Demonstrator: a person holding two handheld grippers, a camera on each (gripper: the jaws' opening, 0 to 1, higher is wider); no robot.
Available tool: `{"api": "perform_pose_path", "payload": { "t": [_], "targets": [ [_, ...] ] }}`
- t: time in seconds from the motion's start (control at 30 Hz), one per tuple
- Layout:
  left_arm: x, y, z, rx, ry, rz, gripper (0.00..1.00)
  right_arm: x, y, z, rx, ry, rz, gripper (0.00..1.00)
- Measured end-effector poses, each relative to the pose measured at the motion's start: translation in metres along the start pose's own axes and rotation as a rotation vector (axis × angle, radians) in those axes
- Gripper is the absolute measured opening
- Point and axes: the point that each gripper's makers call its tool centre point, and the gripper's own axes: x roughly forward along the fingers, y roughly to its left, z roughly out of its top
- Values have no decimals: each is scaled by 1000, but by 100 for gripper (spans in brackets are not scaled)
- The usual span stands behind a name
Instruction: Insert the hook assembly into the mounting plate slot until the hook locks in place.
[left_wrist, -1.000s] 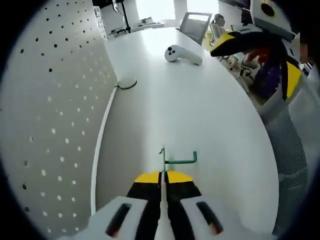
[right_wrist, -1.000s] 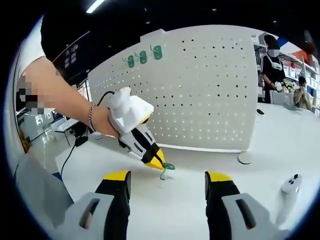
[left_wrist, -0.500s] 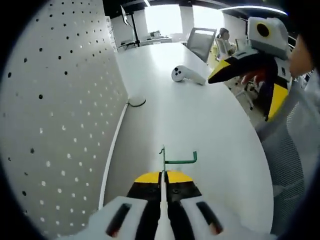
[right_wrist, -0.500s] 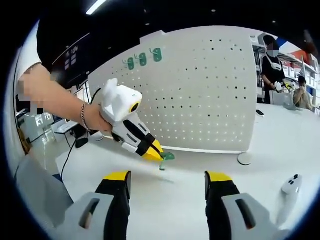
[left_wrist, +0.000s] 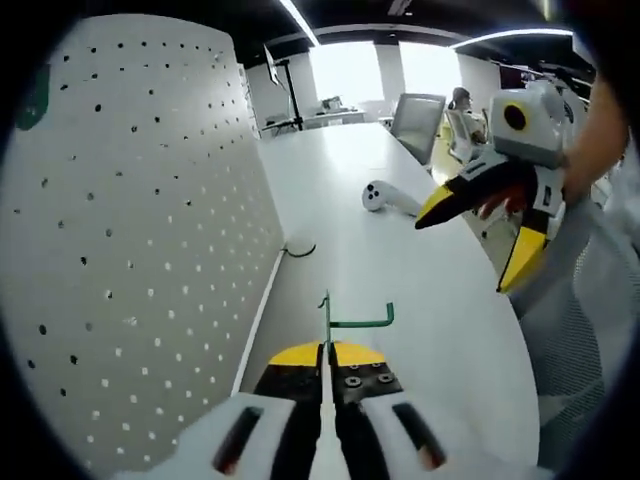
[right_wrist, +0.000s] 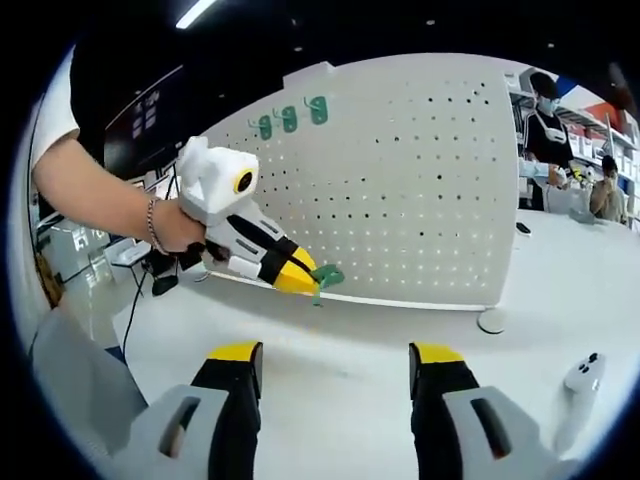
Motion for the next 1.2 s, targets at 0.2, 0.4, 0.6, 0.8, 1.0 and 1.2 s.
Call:
{"api": "perform_pose_path", "payload": {
  "t": [0.2, 0.4, 0.6, 0.8, 1.0, 1.2],
  "targets": [
    [-17, 3, 8, -24, -55, 43, 1, -1, 0, 3, -6, -8, 2, 58],
    [-35, 8, 19, -45, -117, 98, 1, -1, 1, 6, -11, -14, 2, 58],
    [-48, 4, 27, -79, -177, 125, 1, -1, 1, 9, -10, -24, 1, 58],
    [-61, 2, 29, -95, -220, 168, 1, -1, 1, 10, -8, -27, 4, 57],
    [-72, 1, 26, -115, -250, 204, 1, -1, 3, 14, -10, -39, 11, 57],
    [-87, 3, 30, -150, -306, 240, 1, -1, 5, 16, -9, -51, 16, 57]
  ]
}}
